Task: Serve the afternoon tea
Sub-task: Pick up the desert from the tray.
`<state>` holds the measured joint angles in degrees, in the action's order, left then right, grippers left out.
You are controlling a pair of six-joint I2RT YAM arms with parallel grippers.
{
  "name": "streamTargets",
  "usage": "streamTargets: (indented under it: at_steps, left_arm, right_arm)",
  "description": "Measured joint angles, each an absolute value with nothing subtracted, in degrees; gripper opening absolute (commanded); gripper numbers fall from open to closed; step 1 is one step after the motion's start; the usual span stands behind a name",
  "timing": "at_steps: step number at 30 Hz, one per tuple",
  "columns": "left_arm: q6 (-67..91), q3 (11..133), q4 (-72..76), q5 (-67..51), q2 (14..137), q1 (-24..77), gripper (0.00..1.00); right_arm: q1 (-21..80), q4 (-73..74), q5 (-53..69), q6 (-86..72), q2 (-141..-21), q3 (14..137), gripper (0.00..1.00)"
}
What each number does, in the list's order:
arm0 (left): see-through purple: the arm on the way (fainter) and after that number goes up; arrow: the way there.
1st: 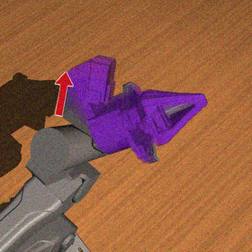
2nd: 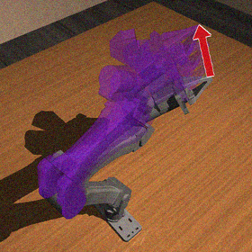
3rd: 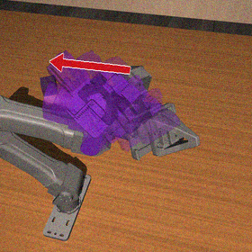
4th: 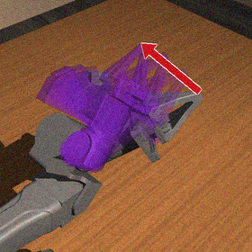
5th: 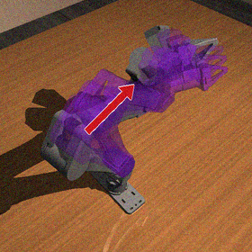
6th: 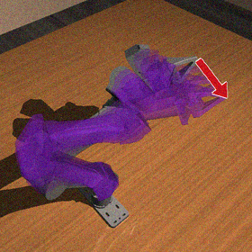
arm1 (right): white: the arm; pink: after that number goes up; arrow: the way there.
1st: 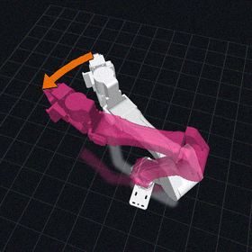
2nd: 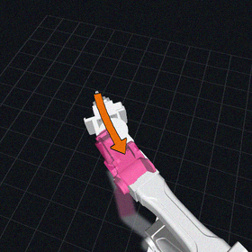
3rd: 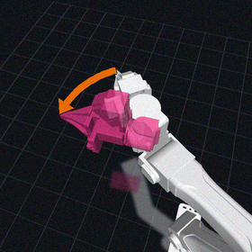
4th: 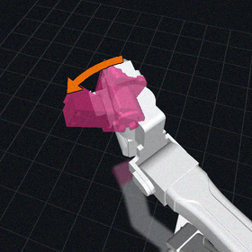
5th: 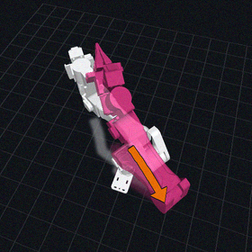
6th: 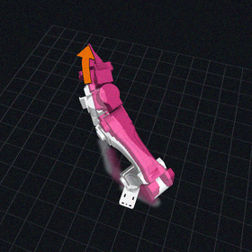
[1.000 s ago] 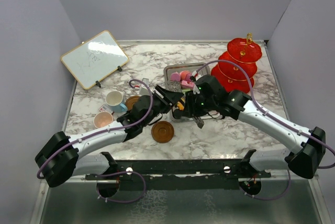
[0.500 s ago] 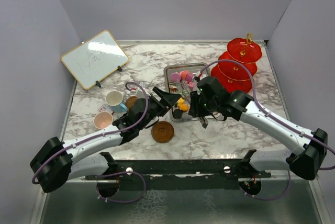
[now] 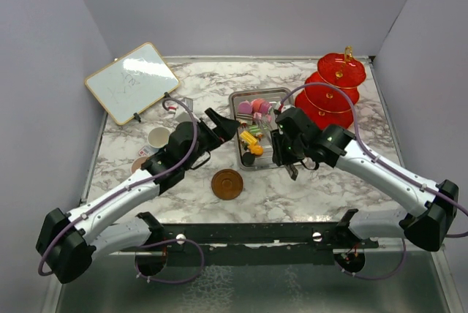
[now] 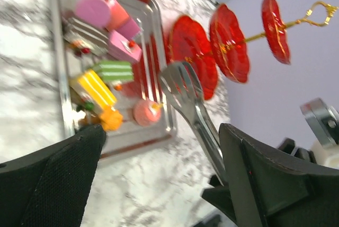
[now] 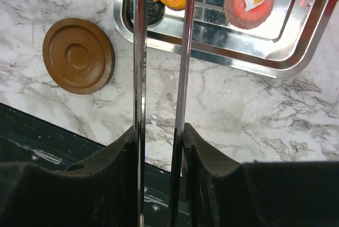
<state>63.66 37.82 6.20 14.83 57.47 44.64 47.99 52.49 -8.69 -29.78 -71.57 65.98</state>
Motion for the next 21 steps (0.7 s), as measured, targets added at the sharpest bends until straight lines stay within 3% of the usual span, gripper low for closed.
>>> streamTargets:
  at_steps: [12,21]
  left_arm:
    - [41.3,47.3,-11.5,3.3,58.5,26.7,0.95]
    - [25.3,49.4,-18.6,4.4,53.8,25.6,0.98]
  right_arm:
    - [48.0,54.3,-10.0,-27.7,-73.8,67.1,0.33]
    - [45.2,55.6,-8.8,-27.7,-77.1,67.2,0.34]
